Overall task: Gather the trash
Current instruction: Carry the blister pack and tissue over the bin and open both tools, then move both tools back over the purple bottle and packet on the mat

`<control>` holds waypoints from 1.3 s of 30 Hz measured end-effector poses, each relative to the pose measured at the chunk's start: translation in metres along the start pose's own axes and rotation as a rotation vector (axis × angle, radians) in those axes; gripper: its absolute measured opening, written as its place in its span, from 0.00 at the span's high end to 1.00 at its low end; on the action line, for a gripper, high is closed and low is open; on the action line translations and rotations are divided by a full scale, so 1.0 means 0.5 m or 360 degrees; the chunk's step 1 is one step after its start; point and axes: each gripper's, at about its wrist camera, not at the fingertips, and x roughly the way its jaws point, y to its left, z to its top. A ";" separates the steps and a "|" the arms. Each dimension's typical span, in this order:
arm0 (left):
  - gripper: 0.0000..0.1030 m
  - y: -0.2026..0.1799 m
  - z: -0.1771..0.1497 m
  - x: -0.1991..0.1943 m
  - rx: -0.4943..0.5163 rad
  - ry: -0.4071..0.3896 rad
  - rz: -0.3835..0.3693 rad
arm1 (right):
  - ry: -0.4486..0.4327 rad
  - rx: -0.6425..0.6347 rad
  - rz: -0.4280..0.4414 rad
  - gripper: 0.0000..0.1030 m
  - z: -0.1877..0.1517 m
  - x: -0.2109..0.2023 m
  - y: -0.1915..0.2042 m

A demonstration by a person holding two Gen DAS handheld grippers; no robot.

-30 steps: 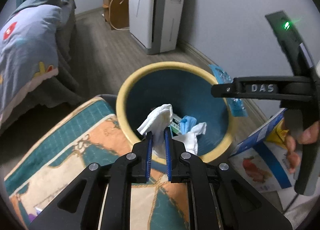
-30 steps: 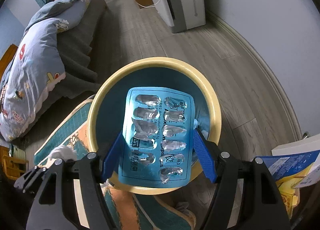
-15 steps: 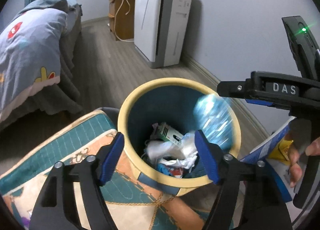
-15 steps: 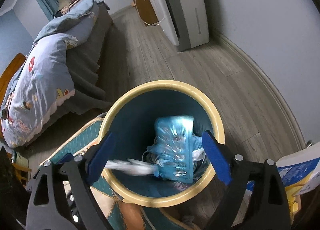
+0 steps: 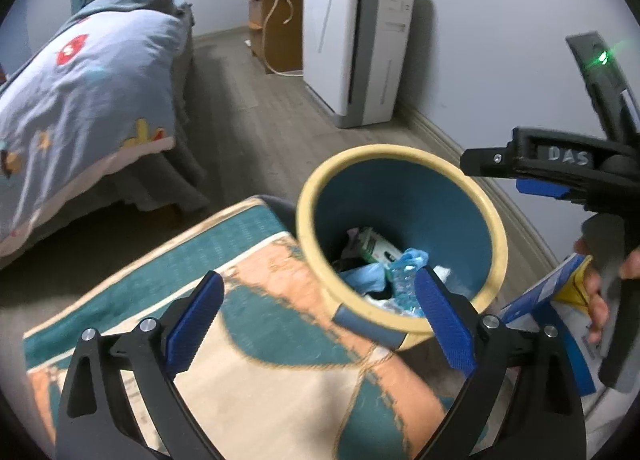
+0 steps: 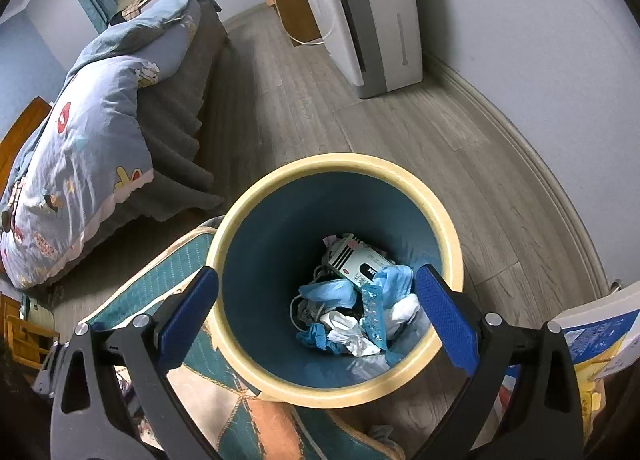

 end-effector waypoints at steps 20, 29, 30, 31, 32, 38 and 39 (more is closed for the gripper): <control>0.06 0.266 -0.115 -0.249 -0.0215 0.0011 0.0404 | 0.0022 -0.0358 0.0098 0.06 -0.055 0.000 0.238; 0.06 0.365 -0.170 -0.288 -0.0292 0.0033 0.0492 | 0.0113 -0.0685 0.0155 0.06 -0.139 0.031 0.409; 0.06 0.378 -0.178 -0.291 -0.0301 0.0037 0.0504 | 0.0128 -0.0733 0.0158 0.06 -0.152 0.037 0.428; 0.06 0.391 -0.184 -0.293 -0.0311 0.0041 0.0519 | 0.0142 -0.0790 0.0162 0.06 -0.168 0.044 0.450; 0.06 0.409 -0.193 -0.297 -0.0328 0.0048 0.0539 | 0.0152 -0.0837 0.0166 0.06 -0.181 0.048 0.466; 0.06 0.494 -0.230 -0.312 -0.0434 0.0078 0.0609 | 0.0260 -0.1107 0.0247 0.06 -0.278 0.085 0.584; 0.06 0.506 -0.236 -0.314 -0.0448 0.0083 0.0615 | 0.0277 -0.1153 0.0261 0.06 -0.298 0.091 0.605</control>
